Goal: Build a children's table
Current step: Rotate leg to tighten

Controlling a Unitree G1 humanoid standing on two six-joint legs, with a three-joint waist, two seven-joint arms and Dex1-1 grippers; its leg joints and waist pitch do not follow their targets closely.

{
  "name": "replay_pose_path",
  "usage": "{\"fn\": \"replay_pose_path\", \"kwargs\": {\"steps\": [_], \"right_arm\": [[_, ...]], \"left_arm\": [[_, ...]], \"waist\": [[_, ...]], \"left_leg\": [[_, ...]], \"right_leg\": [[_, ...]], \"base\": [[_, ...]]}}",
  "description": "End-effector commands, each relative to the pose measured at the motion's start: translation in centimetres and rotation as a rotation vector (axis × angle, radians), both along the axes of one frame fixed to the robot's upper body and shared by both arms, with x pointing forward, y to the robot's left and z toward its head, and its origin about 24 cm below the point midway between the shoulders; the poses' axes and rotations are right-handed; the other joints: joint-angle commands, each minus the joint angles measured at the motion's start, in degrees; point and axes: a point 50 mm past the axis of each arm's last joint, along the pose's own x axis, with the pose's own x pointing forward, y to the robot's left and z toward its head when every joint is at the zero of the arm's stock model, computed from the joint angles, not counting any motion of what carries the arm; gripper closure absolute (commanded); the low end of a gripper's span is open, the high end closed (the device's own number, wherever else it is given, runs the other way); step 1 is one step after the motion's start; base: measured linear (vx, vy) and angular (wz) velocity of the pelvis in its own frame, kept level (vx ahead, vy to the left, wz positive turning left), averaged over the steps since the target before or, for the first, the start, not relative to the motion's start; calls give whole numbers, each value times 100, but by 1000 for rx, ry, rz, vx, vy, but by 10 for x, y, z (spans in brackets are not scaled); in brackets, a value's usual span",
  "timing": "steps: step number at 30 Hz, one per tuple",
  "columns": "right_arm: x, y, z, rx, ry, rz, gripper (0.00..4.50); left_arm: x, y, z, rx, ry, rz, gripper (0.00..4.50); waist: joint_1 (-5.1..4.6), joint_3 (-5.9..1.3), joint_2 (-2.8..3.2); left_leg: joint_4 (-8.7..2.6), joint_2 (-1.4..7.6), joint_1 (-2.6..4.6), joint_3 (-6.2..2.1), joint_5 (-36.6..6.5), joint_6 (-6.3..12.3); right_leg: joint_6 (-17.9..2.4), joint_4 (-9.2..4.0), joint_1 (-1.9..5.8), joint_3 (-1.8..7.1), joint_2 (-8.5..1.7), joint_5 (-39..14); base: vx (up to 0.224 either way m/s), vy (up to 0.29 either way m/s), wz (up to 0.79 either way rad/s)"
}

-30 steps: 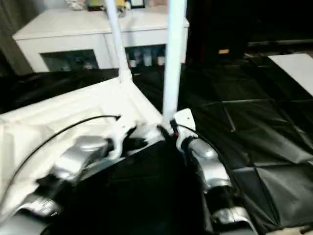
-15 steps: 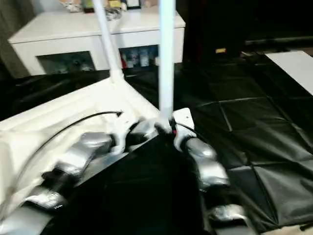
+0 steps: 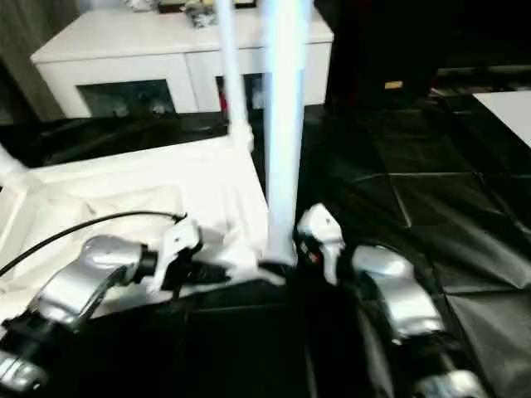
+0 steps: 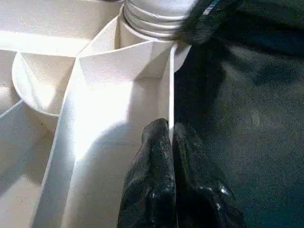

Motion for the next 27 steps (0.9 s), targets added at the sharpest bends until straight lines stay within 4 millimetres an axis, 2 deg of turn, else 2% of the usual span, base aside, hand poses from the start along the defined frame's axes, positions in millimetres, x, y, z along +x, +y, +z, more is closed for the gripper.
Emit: {"fn": "replay_pose_path", "kwargs": {"steps": [1,4,6,15,22,25,26,27], "right_arm": [[-2,3,4,1,-4,43,58],[1,4,3,-14,-4,53,74],[5,6,5,5,-4,45,87],[6,8,5,29,11,49,170],[6,10,-5,2,17,-2,178],[20,16,-18,-39,-14,-235,178],[23,19,-20,-32,-13,-302,178],[25,22,-22,-22,-7,-356,179]], "left_arm": [[1,2,9,-20,-24,-13,450],[1,5,10,-17,-24,-4,450],[1,5,10,-16,-26,-1,450],[1,5,9,-13,-25,-3,450],[2,5,6,8,-24,9,450],[17,0,-1,51,-76,160,450],[22,-2,-3,63,-90,215,450],[26,-4,-5,73,-100,260,450]], "waist": [[-21,-309,-85],[-29,-305,-124],[-41,-297,-126],[-28,-321,-134],[-31,-319,-130],[-76,-291,-121],[-113,-275,-126],[-132,-278,-142]], "left_leg": [[-440,322,121,-144,-1208,435],[-438,318,119,-150,-1208,391],[-441,316,120,-148,-1204,388],[-396,313,112,-143,-848,562],[-397,313,120,-145,-914,517],[-418,298,118,-145,-1032,385],[-443,284,149,-147,-1294,230],[-455,280,157,-161,-1431,112]], "right_leg": [[-1529,-385,248,192,-288,-691],[-1513,-392,250,201,-302,-866],[-1525,-397,243,198,-293,-878],[-1644,-333,261,185,-281,-363],[-1639,-338,258,186,-277,-464],[-1595,-372,236,189,-275,-681],[-1533,-414,220,191,-273,-1054],[-1430,-431,237,194,-281,-1324]], "base": [[0,0,0],[0,0,0],[0,0,0],[0,0,0],[0,0,0],[0,0,0],[0,0,0],[0,0,0]]}}
